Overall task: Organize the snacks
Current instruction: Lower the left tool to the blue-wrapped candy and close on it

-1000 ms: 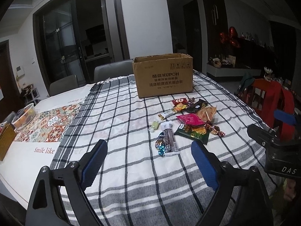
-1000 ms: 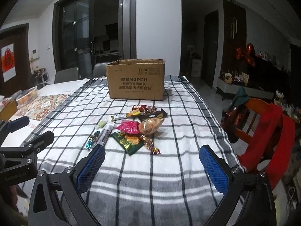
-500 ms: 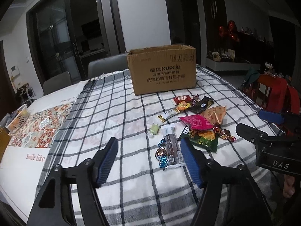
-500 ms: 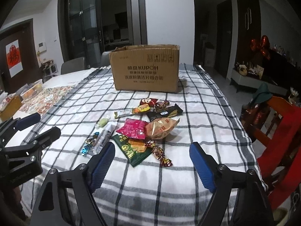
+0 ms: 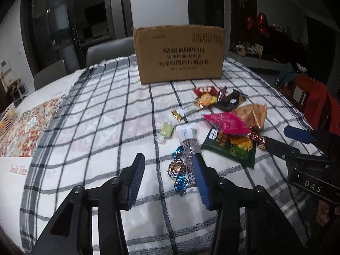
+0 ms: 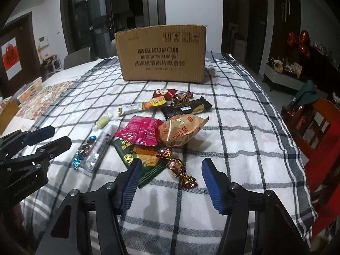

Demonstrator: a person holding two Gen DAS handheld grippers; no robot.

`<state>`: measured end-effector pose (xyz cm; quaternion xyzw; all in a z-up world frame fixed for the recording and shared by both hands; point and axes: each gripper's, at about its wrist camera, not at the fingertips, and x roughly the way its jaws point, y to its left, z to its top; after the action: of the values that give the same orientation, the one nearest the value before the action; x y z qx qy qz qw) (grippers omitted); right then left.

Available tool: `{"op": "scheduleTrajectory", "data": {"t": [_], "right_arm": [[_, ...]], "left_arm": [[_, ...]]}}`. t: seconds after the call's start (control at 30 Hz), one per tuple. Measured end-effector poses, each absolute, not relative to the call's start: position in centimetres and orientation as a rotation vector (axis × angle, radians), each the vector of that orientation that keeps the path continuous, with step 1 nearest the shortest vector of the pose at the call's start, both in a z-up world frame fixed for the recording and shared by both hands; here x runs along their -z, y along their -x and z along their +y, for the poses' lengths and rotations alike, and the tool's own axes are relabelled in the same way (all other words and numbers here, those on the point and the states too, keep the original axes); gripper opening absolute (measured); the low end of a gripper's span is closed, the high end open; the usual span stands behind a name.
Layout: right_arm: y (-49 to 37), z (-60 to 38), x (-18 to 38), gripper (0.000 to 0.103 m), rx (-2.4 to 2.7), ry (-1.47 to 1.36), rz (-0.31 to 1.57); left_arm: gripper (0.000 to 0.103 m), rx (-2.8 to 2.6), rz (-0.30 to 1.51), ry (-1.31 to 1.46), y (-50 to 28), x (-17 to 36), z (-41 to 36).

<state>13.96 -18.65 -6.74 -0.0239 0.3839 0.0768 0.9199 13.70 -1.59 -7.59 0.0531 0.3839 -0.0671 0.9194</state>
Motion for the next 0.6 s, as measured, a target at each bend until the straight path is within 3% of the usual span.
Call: {"op": "scheduleTrajectory", "data": {"t": [0.6], "right_arm": [[-15.2,-18.5,8.5,0.044,-0.164,0.056,0.821]], "left_arm": [[0.03,0.166,0.873,-0.057,-15.6,10.1,-1.3]]}}
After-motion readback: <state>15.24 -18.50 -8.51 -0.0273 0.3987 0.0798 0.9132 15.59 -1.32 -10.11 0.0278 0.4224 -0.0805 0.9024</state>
